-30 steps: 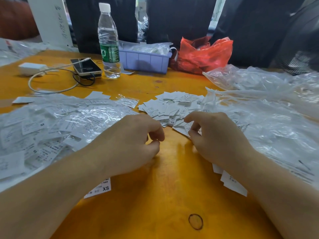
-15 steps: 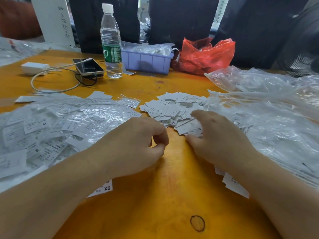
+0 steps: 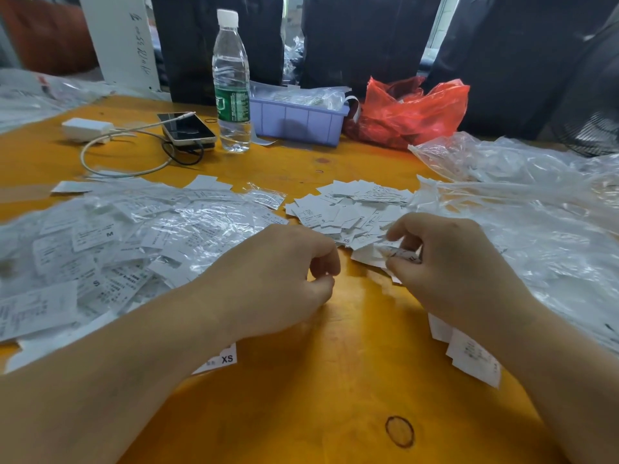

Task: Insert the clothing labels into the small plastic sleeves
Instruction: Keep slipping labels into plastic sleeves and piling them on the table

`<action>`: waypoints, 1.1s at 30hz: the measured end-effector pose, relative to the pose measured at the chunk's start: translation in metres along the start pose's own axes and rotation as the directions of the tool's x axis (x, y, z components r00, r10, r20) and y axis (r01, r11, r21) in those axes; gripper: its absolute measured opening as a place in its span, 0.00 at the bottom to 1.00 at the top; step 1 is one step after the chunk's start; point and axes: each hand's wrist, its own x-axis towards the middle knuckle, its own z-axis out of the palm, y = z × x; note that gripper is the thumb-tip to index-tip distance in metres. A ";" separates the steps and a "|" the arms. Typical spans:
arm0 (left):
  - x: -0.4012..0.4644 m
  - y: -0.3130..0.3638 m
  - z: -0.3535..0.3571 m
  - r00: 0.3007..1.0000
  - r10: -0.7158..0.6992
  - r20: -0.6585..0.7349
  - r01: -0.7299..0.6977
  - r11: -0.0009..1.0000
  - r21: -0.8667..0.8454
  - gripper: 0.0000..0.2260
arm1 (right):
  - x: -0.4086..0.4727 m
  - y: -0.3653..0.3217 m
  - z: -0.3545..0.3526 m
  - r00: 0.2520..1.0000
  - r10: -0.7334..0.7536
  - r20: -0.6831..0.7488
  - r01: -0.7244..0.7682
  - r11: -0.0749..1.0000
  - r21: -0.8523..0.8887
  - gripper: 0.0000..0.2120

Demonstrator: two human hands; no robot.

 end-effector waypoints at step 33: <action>0.001 0.010 0.000 0.966 -0.040 -0.256 -0.015 0.977 -0.210 0.08 | -0.013 -0.015 -0.032 0.968 -0.240 0.075 0.218 0.950 0.226 0.14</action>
